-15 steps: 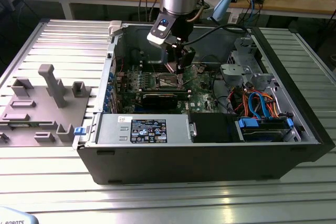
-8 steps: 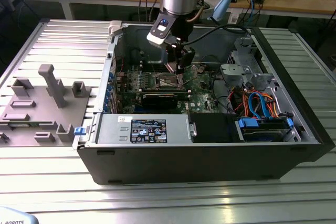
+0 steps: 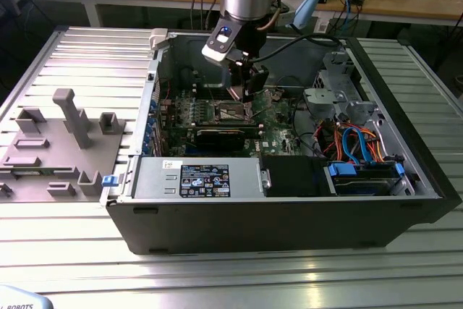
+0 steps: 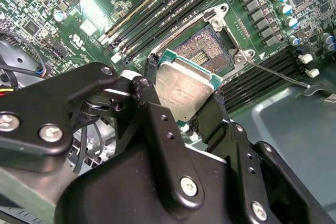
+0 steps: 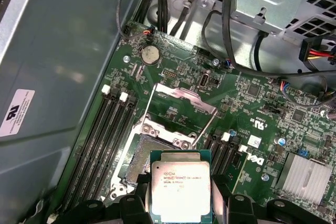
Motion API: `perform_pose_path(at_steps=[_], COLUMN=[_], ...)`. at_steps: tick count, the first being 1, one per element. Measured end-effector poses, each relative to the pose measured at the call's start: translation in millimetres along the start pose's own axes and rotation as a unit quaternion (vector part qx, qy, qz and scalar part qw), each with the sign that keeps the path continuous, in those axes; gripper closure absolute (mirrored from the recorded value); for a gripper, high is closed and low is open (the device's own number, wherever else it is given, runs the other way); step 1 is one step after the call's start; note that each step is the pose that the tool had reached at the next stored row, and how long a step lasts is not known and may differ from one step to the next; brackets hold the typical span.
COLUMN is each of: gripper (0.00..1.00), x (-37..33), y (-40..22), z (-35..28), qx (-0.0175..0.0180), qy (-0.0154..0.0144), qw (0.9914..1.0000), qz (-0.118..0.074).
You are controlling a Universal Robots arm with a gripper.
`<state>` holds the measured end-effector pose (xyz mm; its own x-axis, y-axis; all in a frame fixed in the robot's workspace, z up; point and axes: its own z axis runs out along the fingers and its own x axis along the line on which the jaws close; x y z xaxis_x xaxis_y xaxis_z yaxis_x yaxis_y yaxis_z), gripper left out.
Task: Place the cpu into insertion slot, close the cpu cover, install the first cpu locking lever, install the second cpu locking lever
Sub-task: 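Place the cpu into insertion slot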
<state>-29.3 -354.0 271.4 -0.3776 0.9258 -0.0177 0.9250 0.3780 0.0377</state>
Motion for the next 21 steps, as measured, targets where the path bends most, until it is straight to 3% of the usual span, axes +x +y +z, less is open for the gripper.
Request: perform_pose_path(at_steps=[14, 21], gripper=[0.46, 0.46], x=[0.0, 0.1], y=[0.0, 0.0], z=[0.1, 0.8], qx=[0.0001, 0.0005], qy=[-0.0002, -0.0011], qw=[0.99997, 0.99954], qz=[0.007, 0.030])
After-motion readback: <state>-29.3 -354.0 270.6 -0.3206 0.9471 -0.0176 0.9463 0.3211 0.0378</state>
